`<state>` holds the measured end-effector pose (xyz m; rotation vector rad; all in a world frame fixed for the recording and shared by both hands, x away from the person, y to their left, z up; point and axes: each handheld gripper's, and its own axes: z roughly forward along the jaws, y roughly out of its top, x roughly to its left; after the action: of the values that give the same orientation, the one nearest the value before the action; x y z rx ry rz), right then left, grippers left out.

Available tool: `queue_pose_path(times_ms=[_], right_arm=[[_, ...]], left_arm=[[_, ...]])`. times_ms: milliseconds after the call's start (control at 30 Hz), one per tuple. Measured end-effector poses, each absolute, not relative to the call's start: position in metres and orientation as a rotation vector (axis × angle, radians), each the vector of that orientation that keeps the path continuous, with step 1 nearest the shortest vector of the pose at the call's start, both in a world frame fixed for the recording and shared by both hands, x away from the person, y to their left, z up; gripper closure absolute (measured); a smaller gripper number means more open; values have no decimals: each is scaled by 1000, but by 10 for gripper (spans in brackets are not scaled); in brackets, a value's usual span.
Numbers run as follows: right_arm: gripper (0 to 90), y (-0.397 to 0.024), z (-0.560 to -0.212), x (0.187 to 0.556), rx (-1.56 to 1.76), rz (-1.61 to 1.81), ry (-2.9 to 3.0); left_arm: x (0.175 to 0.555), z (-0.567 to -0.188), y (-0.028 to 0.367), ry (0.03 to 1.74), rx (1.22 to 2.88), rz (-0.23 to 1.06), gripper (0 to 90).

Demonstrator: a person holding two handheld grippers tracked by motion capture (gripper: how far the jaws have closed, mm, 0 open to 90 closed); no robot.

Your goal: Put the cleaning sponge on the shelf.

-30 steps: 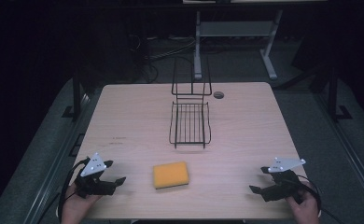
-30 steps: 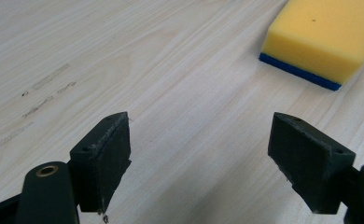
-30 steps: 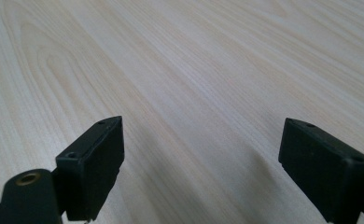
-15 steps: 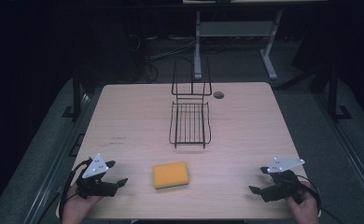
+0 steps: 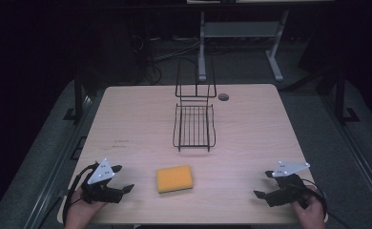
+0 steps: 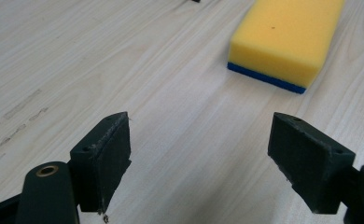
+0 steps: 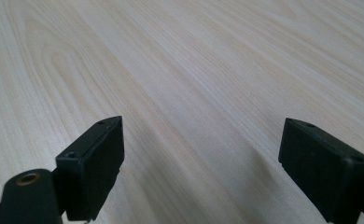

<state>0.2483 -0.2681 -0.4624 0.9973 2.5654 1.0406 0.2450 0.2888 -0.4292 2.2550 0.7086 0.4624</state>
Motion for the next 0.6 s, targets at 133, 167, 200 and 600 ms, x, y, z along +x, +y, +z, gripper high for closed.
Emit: queue_pose_path(times_ms=[133, 167, 200, 600], right_arm=[[139, -268, -462, 248, 992, 1035, 2566], [139, -267, -462, 248, 990, 1036, 2567], [139, -267, -462, 248, 987, 1036, 2568], [139, -266, -462, 248, 985, 1034, 2572]], left_arm=[[244, -429, 287, 698, 2257, 464, 205], [244, -429, 286, 697, 2256, 463, 206], [244, -429, 286, 695, 2255, 462, 205], [243, -427, 283, 671, 2266, 463, 204]])
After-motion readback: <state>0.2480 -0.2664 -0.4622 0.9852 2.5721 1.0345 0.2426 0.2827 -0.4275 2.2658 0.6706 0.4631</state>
